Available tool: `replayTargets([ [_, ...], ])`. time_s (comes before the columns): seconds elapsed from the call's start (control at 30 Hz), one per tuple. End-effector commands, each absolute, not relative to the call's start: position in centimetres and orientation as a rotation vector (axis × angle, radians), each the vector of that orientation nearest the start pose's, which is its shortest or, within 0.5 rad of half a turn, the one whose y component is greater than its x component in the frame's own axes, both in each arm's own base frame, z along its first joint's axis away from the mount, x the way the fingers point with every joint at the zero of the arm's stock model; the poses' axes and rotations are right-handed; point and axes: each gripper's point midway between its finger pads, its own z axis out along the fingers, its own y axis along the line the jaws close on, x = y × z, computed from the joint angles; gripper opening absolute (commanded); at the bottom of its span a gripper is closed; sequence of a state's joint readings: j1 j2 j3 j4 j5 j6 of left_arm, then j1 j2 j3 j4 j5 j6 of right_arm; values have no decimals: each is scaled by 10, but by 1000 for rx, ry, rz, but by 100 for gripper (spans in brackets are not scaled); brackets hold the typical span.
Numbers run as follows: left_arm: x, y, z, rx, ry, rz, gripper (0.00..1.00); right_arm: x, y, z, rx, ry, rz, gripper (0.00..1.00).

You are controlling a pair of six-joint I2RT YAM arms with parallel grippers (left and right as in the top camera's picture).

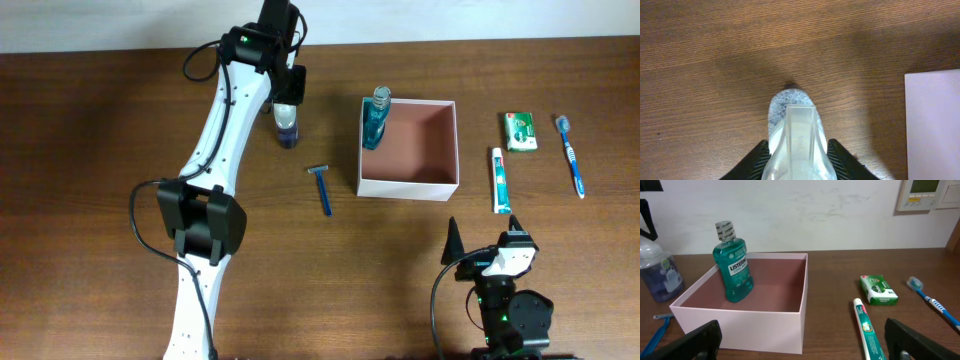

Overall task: Pack container
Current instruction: 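Lower and close the left gripper on the soap pump head, then lift the soap bottle and carry it into the pink box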

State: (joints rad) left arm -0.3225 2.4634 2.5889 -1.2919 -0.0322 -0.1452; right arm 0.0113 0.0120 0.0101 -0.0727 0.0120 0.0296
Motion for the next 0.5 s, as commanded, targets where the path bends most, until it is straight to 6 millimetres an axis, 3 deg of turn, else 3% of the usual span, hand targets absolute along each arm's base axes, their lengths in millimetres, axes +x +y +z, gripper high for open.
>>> replayTargets([
  [0.0, 531, -173, 133, 248, 2747, -94, 36, 246, 3, 156, 15, 1650, 31, 99],
  [0.47, 530, -173, 133, 249, 2753, -93, 26, 246, 3, 156, 15, 1650, 31, 99],
])
